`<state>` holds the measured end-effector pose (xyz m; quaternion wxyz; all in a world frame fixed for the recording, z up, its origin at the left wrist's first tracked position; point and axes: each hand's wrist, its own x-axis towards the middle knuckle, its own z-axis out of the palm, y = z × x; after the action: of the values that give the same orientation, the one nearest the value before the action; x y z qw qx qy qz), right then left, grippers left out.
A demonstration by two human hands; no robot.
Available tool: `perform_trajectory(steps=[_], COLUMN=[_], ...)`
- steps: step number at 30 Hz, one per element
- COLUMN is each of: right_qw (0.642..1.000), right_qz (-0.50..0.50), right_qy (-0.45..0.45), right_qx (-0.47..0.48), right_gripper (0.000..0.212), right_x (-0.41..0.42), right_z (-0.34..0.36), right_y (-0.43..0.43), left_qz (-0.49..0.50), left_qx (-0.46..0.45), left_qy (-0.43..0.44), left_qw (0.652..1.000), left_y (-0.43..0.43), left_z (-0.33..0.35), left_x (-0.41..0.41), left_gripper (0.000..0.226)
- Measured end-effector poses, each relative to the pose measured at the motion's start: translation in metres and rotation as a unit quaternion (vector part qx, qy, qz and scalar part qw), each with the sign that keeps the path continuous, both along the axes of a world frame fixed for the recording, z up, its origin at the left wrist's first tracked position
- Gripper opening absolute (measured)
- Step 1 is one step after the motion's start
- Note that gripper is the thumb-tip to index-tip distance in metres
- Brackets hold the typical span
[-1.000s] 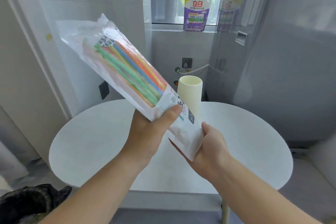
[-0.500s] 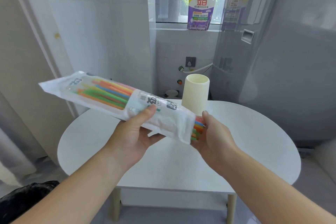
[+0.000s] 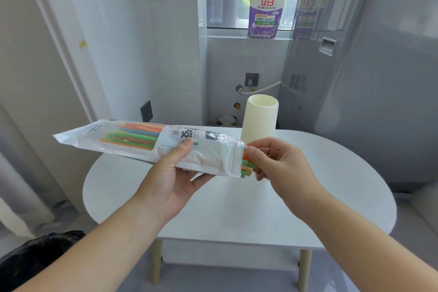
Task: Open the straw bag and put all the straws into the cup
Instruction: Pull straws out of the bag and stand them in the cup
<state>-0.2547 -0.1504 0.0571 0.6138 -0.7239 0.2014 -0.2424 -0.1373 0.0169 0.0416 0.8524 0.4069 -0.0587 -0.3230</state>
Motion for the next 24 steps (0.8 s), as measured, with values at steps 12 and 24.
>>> perform_trajectory(steps=[12, 24], right_qw=[0.995, 0.982], right_qz=[-0.027, -0.03], right_qy=[-0.014, 0.0], right_qx=[-0.094, -0.187], right_gripper=[0.01, 0.011], right_x=[-0.009, -0.011], right_z=[0.001, 0.003], right_y=[-0.015, -0.018], left_qz=[0.03, 0.047], left_qx=[-0.023, -0.027], left_qy=[0.025, 0.036], left_qw=[0.999, 0.998], left_y=[-0.001, 0.006], left_z=[0.002, 0.002], left_x=[-0.004, 0.002], left_gripper=[0.027, 0.034])
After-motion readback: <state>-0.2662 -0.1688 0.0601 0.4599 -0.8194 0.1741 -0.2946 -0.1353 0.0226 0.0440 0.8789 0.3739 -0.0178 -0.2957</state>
